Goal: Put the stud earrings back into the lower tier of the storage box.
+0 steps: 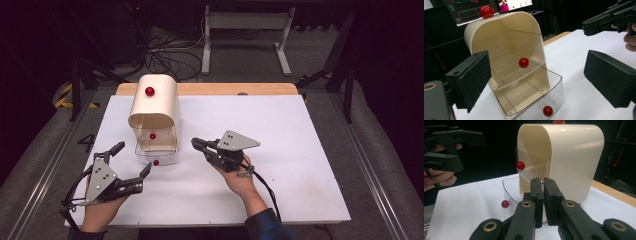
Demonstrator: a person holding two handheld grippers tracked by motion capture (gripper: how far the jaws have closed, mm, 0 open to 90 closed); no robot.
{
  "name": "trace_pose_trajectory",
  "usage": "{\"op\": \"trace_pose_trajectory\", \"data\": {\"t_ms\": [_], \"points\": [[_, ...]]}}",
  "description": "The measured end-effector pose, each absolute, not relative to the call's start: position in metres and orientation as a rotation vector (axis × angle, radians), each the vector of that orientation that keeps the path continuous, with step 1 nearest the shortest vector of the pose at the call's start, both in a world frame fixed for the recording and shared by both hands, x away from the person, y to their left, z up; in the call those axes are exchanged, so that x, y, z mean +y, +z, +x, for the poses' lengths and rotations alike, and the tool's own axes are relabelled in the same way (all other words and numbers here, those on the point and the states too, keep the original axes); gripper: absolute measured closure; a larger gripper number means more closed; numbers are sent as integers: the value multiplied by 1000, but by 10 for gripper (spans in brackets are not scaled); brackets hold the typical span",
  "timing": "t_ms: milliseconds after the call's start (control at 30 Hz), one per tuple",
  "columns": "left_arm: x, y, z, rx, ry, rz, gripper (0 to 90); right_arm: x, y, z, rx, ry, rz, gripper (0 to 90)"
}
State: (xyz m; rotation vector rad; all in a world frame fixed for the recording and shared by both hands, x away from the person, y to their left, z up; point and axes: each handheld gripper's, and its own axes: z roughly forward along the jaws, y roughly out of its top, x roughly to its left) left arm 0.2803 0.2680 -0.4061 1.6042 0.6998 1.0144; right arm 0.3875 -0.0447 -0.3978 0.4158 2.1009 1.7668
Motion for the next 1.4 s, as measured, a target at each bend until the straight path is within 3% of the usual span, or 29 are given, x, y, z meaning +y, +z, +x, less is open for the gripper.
{"op": "trace_pose_trajectory", "data": {"t_ms": [1400], "points": [[270,-409,282,694,1005,1594,77,9,-434,407,2103,1832,380,867]]}}
